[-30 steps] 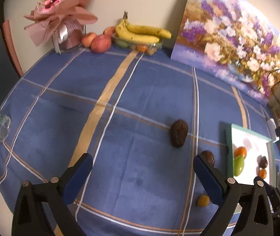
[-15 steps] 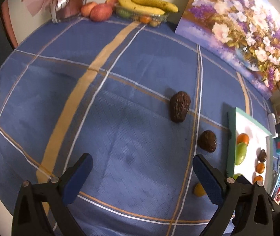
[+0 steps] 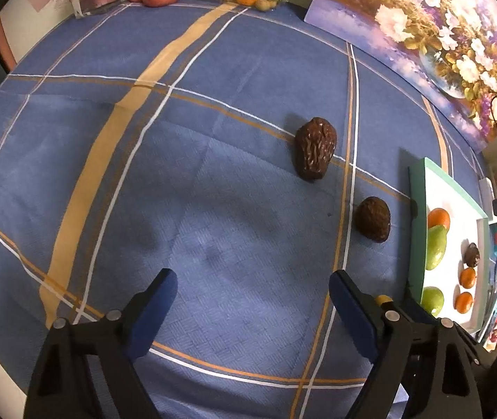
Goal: Organize fruits
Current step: 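Withdraw both tools from the tray toward the small yellow fruits, then grasp a small yellow fruit with the right tool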
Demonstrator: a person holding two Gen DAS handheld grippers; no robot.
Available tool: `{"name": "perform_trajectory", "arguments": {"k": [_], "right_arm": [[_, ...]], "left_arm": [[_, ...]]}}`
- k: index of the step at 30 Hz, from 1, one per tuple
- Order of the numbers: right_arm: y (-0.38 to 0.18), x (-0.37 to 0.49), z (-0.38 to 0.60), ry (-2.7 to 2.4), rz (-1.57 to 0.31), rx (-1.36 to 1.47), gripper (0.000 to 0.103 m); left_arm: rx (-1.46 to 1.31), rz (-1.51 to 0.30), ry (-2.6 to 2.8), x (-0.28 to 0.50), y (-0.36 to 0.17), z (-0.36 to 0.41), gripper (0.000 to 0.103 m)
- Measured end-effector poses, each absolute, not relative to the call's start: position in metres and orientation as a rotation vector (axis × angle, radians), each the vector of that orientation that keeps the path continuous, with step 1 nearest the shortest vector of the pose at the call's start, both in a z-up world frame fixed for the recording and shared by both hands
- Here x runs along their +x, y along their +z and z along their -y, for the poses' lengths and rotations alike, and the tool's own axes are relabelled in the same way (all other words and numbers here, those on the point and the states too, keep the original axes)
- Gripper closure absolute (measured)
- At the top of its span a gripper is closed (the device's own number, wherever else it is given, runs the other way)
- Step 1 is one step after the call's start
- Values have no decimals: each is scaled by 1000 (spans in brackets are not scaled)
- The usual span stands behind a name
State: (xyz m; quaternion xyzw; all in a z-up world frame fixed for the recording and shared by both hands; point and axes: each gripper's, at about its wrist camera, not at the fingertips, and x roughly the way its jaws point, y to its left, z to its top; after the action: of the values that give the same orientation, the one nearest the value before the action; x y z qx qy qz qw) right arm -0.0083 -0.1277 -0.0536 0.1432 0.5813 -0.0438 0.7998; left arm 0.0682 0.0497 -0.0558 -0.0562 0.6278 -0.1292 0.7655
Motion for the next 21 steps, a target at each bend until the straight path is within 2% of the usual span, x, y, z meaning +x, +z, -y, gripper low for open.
{"name": "perform_trajectory", "arguments": {"k": [10,15,21], "right_arm": [[-63,-4,127,-101,-1275,308,72],[-64,-2,125,-85,-1274,310,79],[-60,-2,121,-63,-1261,304,79]], "left_arm": [[-117,-1380,-290,68,-58,-47,13],[-119,-1378,-299,68,-57,-45,13],[-126,-1382,-314,67,-58,-42,13]]}}
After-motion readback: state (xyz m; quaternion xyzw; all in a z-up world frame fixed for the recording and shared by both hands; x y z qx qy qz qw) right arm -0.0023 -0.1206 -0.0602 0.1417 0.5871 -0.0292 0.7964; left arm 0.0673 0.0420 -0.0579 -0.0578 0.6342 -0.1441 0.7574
